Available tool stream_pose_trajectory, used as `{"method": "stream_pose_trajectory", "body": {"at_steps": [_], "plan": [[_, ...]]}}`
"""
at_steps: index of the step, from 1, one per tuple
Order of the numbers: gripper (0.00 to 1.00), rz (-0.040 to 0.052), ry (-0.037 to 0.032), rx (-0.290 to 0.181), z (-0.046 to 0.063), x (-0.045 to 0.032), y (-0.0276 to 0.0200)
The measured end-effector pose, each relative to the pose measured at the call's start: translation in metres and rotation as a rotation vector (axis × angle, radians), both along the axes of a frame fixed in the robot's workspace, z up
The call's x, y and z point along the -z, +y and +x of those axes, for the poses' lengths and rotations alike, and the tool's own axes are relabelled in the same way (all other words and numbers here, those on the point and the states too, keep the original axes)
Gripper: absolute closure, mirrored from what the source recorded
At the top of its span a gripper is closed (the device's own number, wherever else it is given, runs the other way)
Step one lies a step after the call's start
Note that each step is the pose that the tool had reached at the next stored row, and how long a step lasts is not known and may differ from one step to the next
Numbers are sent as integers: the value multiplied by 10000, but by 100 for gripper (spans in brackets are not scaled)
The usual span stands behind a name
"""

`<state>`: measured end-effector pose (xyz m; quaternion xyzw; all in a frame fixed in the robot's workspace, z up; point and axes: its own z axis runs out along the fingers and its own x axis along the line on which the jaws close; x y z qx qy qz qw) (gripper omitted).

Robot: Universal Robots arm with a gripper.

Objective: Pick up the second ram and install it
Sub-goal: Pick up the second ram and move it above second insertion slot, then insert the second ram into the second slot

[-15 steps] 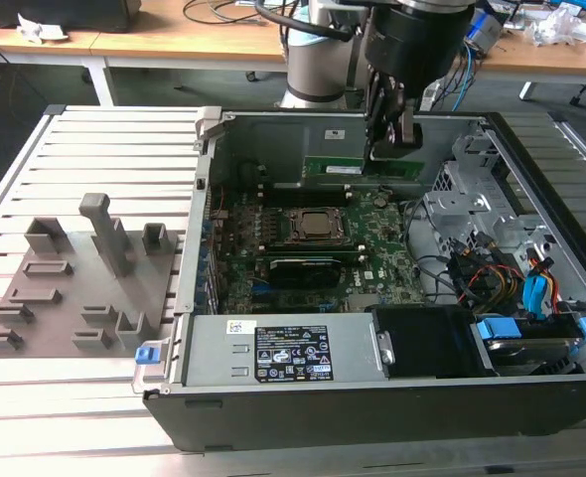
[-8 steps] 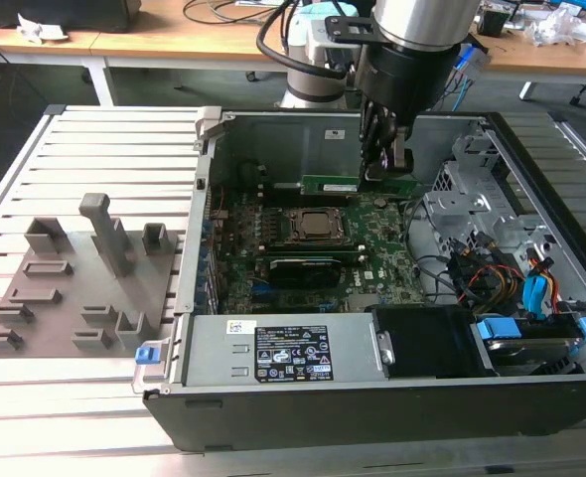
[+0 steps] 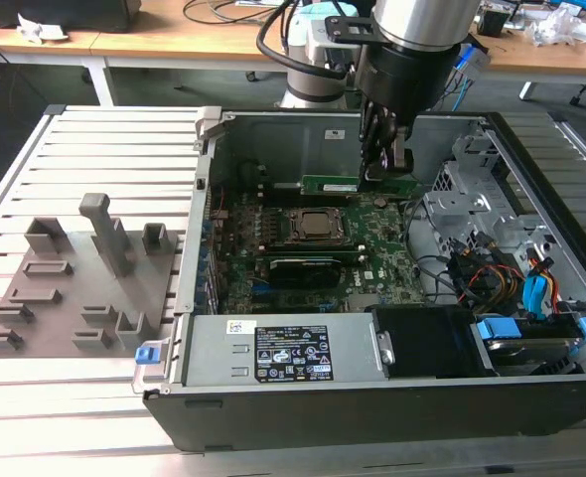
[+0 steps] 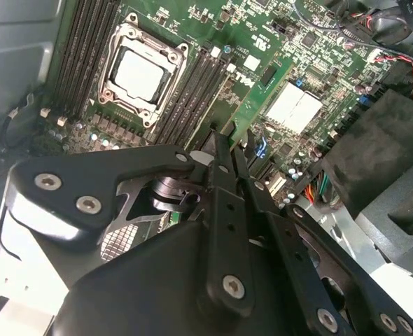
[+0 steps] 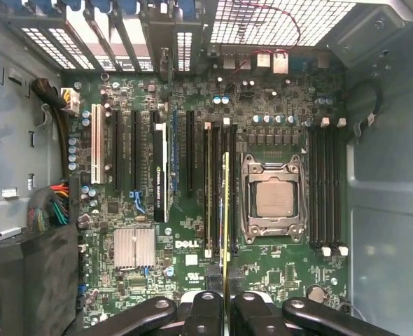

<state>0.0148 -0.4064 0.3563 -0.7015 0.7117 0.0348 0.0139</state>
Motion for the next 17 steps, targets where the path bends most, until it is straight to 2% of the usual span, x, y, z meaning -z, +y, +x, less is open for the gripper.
{"method": "stream_pose_trajectory", "body": {"at_steps": [4, 7, 17], "plan": [[86, 0, 0, 0, 0, 1, 0], [86, 0, 0, 0, 0, 32, 0], [86, 0, 1, 0, 0, 412, 0]]}}
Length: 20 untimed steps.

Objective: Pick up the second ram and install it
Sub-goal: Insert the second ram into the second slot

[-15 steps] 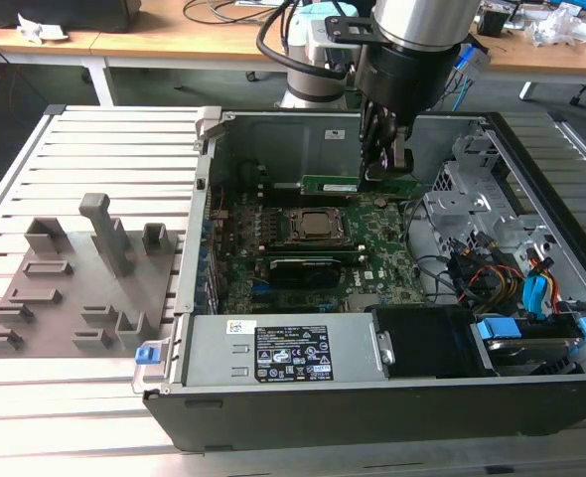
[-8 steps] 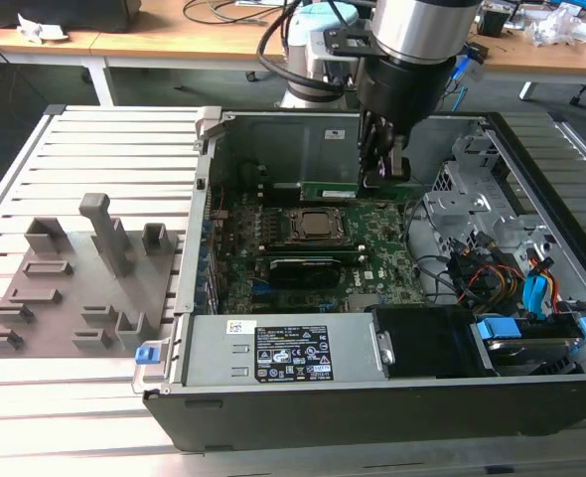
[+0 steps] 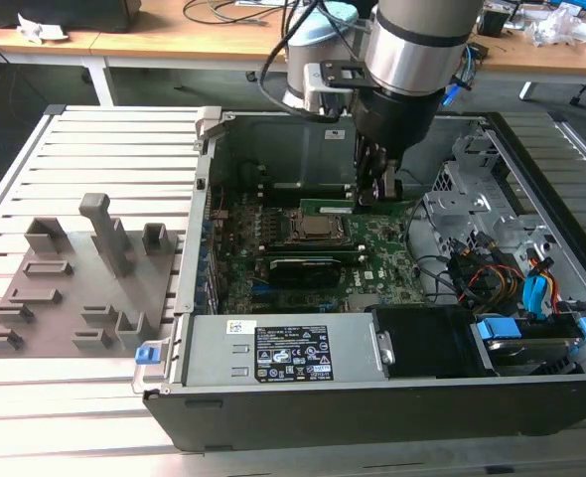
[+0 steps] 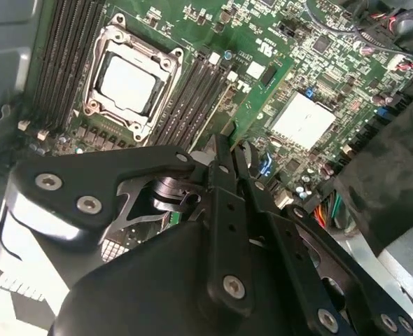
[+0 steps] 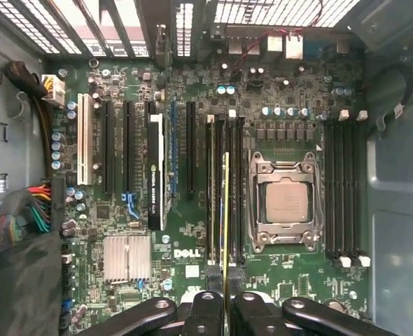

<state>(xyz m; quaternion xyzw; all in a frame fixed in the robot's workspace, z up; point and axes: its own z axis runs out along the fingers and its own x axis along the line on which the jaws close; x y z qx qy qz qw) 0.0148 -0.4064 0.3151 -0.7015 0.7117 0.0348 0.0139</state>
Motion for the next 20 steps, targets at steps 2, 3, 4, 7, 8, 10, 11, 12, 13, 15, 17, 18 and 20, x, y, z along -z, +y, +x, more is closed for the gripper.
{"method": "stream_pose_trajectory", "body": {"at_steps": [2, 3, 4, 7, 8, 10, 11, 12, 13, 15, 17, 18, 20], "plan": [[86, 1, 3, 0, 0, 69, 0], [86, 0, 4, 0, 0, 112, 0], [86, -1, 3, 0, 0, 132, 0], [86, 0, 3, -1, 0, 219, 0], [86, 0, 3, 0, 0, 245, 0], [86, 1, 3, 0, -21, 296, 0], [86, 18, 4, -1, -77, 299, 0], [86, 32, 3, -1, -112, 302, 0], [86, 42, 2, -6, -153, 306, 0], [86, 74, 3, -230, -178, 324, 2], [86, 114, 3, -309, -216, 356, 20], [86, 140, 3, -308, -247, 367, 29], [86, 166, 2, -216, -276, 396, 55]]}}
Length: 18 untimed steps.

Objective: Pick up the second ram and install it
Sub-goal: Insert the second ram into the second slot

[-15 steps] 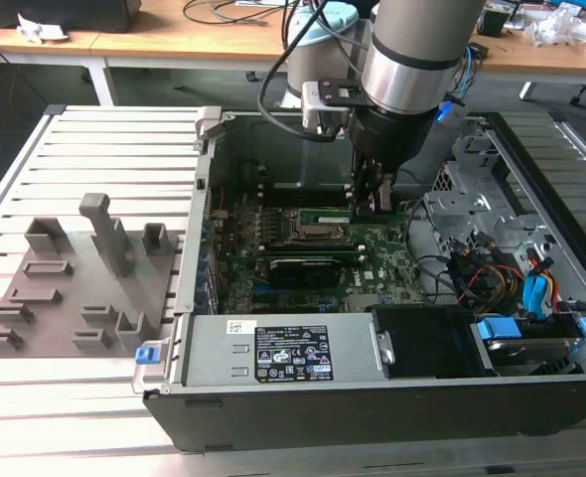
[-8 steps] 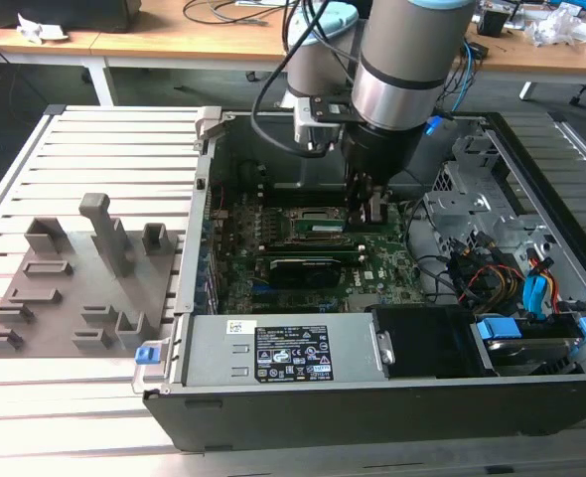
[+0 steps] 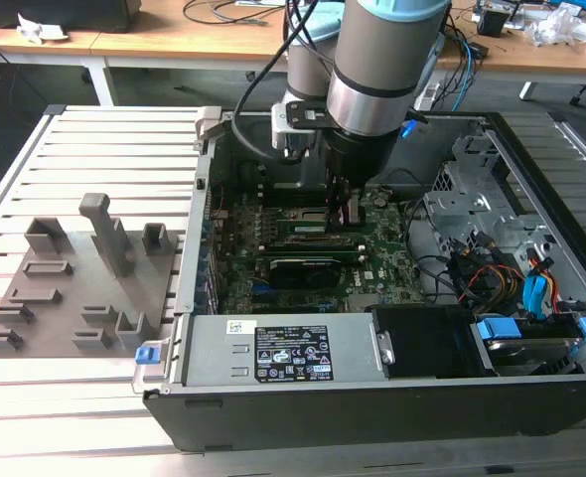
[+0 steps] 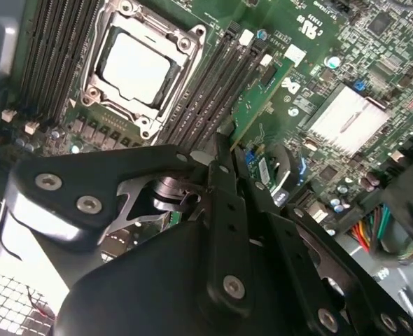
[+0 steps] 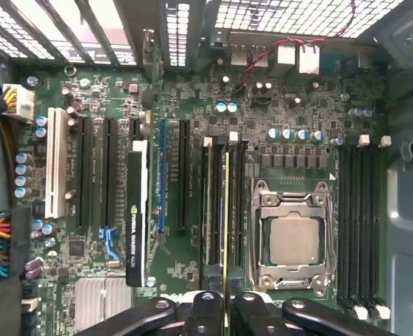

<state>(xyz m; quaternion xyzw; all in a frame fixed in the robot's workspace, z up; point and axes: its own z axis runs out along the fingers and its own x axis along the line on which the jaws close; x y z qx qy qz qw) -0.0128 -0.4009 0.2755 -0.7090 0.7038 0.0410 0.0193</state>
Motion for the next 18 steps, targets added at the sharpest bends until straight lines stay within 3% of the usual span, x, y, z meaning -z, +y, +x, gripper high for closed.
{"method": "stream_pose_trajectory", "body": {"at_steps": [1, 2, 5, 12, 14, 18], "plan": [[86, -1, 0, 68, -5, 17, 10], [86, -1, 0, 154, -11, 97, 29], [86, 3, -1, 261, -36, 205, 35], [86, 108, 2, -18, -71, 299, 45], [86, 249, 0, -24, -93, 326, 46], [86, 249, 1, -101, -94, 369, 68]]}}
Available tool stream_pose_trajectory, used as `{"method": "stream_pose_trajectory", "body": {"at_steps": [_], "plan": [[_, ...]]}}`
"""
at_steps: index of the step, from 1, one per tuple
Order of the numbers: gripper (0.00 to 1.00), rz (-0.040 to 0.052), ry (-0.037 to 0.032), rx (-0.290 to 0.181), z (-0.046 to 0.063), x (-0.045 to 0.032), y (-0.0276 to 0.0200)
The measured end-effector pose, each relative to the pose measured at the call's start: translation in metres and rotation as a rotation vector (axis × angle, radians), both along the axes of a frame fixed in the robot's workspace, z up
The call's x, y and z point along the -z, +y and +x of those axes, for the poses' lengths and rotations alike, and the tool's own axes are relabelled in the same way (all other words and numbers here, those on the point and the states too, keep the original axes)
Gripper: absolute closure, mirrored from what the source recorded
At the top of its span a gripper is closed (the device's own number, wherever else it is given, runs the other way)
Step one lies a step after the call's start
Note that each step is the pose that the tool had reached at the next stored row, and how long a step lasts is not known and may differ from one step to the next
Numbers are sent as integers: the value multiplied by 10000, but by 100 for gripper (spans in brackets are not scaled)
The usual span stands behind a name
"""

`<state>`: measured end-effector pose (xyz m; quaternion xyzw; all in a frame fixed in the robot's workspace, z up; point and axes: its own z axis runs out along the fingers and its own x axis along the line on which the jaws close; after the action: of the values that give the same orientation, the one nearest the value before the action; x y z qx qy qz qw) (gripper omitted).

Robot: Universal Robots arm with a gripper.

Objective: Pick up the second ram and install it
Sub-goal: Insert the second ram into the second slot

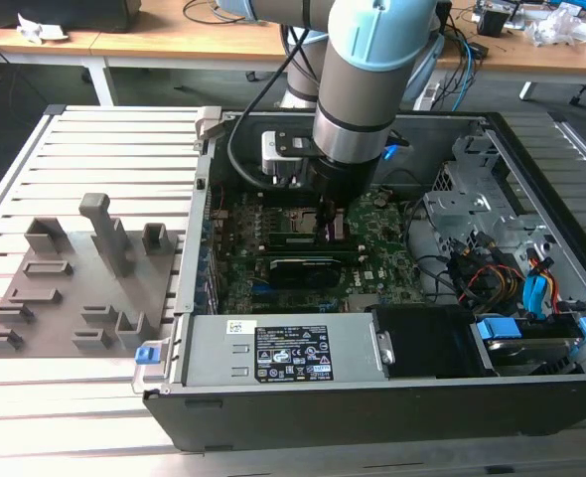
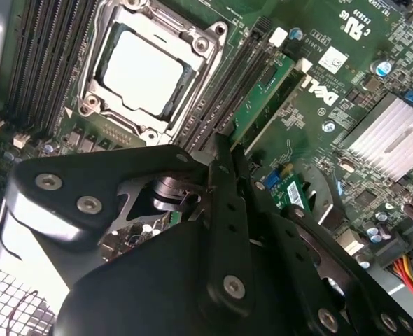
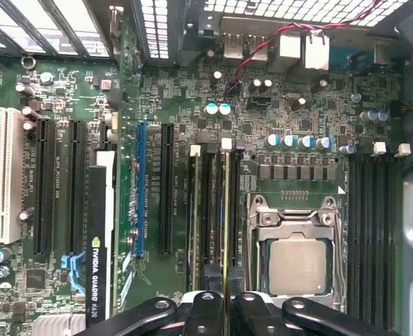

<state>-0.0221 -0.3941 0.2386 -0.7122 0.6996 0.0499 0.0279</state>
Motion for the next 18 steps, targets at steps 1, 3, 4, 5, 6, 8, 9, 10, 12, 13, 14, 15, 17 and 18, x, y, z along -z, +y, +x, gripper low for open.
{"method": "stream_pose_trajectory", "body": {"at_steps": [1, 3, 4, 5, 6, 8, 9, 10, 12, 13, 14, 15, 17, 18], "plan": [[86, 0, 0, -24, 0, 2, 2], [86, -1, 1, -73, 0, 20, 13], [86, -1, 1, -73, 0, 37, 13], [86, -1, 1, -73, 0, 54, 13], [86, -1, 1, -72, 0, 60, 14], [86, -3, 1, -71, -1, 82, 17], [86, -1, 0, -72, -2, 89, 19], [86, -1, 1, -72, -2, 93, 20], [86, -1, 1, -72, -17, 113, 22], [86, -3, 1, -73, -17, 130, 23], [86, -5, 2, -72, -17, 137, 24], [86, -5, 3, -71, -18, 140, 23], [86, -2, 2, -71, -7, 146, 24], [86, -2, 1, -71, -2, 149, 26]]}}
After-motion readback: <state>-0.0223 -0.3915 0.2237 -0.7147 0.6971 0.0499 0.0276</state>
